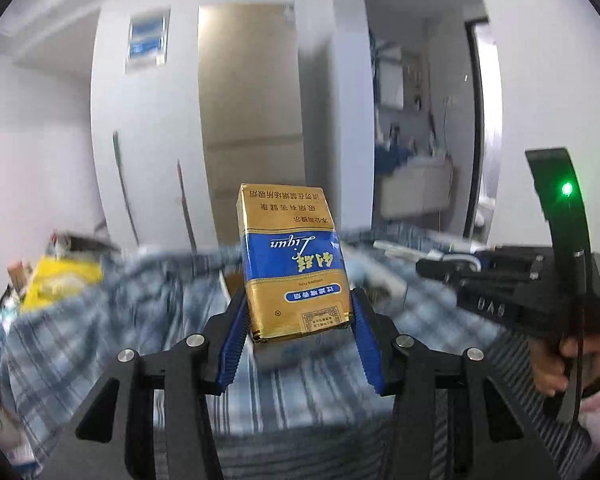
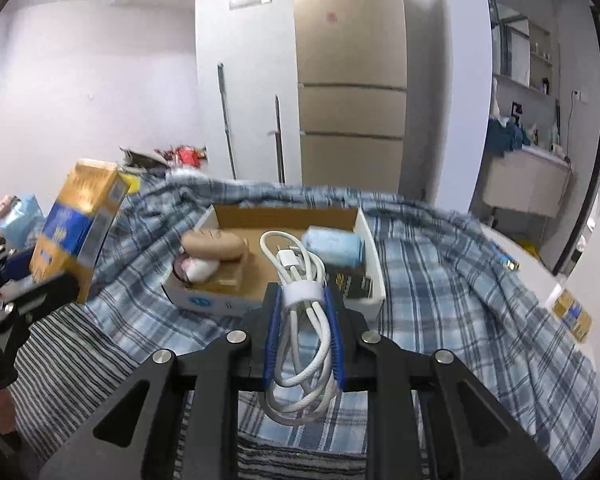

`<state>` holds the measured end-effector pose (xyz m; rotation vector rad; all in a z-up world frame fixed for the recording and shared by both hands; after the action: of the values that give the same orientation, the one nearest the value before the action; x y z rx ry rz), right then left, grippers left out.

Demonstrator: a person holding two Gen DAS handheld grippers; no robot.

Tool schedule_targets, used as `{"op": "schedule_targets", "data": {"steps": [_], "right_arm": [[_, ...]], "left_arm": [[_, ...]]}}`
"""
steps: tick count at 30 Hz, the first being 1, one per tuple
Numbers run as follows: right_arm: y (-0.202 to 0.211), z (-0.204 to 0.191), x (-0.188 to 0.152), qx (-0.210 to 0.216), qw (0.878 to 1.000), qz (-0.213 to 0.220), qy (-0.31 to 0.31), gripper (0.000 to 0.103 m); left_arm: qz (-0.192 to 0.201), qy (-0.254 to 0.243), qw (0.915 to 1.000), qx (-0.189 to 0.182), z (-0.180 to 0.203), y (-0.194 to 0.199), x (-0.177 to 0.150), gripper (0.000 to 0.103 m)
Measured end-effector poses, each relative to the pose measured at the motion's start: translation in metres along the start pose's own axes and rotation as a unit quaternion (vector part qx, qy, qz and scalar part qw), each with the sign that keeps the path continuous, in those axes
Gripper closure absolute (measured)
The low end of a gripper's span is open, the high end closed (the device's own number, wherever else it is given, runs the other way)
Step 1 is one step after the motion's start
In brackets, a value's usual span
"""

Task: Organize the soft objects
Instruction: 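Carry the cable and gold cigarette pack over the box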

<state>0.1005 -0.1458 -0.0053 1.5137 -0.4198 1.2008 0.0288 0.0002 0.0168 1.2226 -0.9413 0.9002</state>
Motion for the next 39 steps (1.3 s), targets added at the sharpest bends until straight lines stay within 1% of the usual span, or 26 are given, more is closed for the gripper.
{"op": "schedule_targets", "data": {"steps": [4, 5, 6, 7, 8, 10, 11, 12, 15, 17, 19, 20, 22, 24, 25, 27, 30, 32, 35, 37, 39], "right_arm": [[0.015, 0.004, 0.025, -0.005, 0.999, 0.035, -0.006, 0.082], [0.018, 0.005, 0.033, -0.005, 0.999, 0.046, -0.009, 0.082], [0.020, 0.006, 0.042, -0.007, 0.998, 0.057, -0.012, 0.082], [0.023, 0.007, 0.050, -0.008, 0.997, 0.069, -0.015, 0.082], [0.024, 0.009, 0.057, -0.010, 0.997, 0.080, -0.019, 0.082], [0.026, 0.012, 0.073, -0.034, 0.995, 0.093, -0.022, 0.082], [0.027, 0.014, 0.081, -0.039, 0.994, 0.103, -0.021, 0.082], [0.027, 0.014, 0.088, -0.035, 0.993, 0.110, -0.018, 0.082], [0.020, 0.021, 0.104, -0.046, 0.991, 0.123, -0.024, 0.082], [0.008, 0.025, 0.110, -0.044, 0.991, 0.124, -0.032, 0.082], [-0.006, 0.031, 0.111, -0.042, 0.990, 0.123, -0.044, 0.082], [-0.014, 0.033, 0.110, -0.042, 0.990, 0.122, -0.049, 0.082], [-0.028, 0.036, 0.106, -0.046, 0.991, 0.116, -0.052, 0.082], [-0.042, 0.038, 0.098, -0.046, 0.992, 0.106, -0.054, 0.082], [-0.050, 0.037, 0.093, -0.046, 0.993, 0.097, -0.050, 0.082], [-0.066, 0.035, 0.082, -0.047, 0.995, 0.076, -0.038, 0.082], [-0.092, 0.035, 0.064, -0.020, 0.998, 0.033, -0.054, 0.082], [-0.105, 0.036, 0.056, -0.015, 0.998, 0.016, -0.056, 0.082], [-0.120, 0.034, 0.048, -0.012, 0.999, 0.003, -0.048, 0.082], [-0.126, 0.030, 0.042, -0.013, 0.999, -0.001, -0.036, 0.082], [-0.134, 0.023, 0.036, 0.003, 1.000, -0.013, -0.027, 0.082]], "left_arm": [[0.054, -0.004, 0.9985, -0.009, 0.010, -0.001, 0.027, 0.051], [0.067, -0.003, 0.9977, -0.006, 0.011, -0.003, 0.032, 0.051], [0.083, 0.004, 0.9965, 0.000, 0.010, -0.003, 0.038, 0.051], [0.096, 0.014, 0.9953, -0.001, 0.010, -0.004, 0.043, 0.051], [0.101, 0.022, 0.9946, -0.008, 0.009, -0.007, 0.048, 0.051], [0.109, 0.020, 0.9939, -0.002, 0.010, -0.017, 0.057, 0.051], [0.114, 0.020, 0.9932, -0.002, 0.008, -0.020, 0.060, 0.051], [0.118, 0.019, 0.9928, -0.003, 0.008, -0.026, 0.064, 0.051], [0.127, 0.021, 0.9917, -0.006, 0.006, -0.048, 0.069, 0.051], [0.131, 0.030, 0.9909, 0.008, 0.002, -0.064, 0.070, 0.051], [0.120, 0.031, 0.9923, -0.007, 0.002, -0.077, 0.067, 0.051], [0.119, 0.030, 0.9924, -0.005, 0.002, -0.083, 0.065, 0.051], [0.118, 0.015, 0.9929, 0.006, 0.001, -0.095, 0.062, 0.051], [0.104, 0.006, 0.9942, 0.028, -0.002, -0.110, 0.055, 0.051], [0.089, 0.009, 0.9956, 0.029, -0.007, -0.119, 0.050, 0.051], [0.074, 0.018, 0.9966, 0.030, -0.013, -0.130, 0.042, 0.051], [0.049, 0.028, 0.9979, 0.034, -0.024, -0.145, 0.033, 0.051], [0.038, 0.035, 0.9981, 0.032, -0.029, -0.150, 0.031, 0.051], [0.035, 0.039, 0.9978, 0.040, -0.032, -0.150, 0.026, 0.051], [0.029, 0.042, 0.9982, 0.032, -0.033, -0.148, 0.021, 0.051], [0.026, 0.042, 0.9982, 0.034, -0.034, -0.149, 0.019, 0.051]]}}
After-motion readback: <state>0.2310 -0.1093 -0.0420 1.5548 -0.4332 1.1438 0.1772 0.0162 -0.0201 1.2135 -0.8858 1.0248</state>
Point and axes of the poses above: each gripper's, at about its wrist camera, not at the fingertips, and y roughly against the way its jaws point, z to its right, x to its top, the point moved 6 cm from there along -y, roughly the way its jaws point, and after that the axes turned 8 degrees about y, right-handed, at the moved point
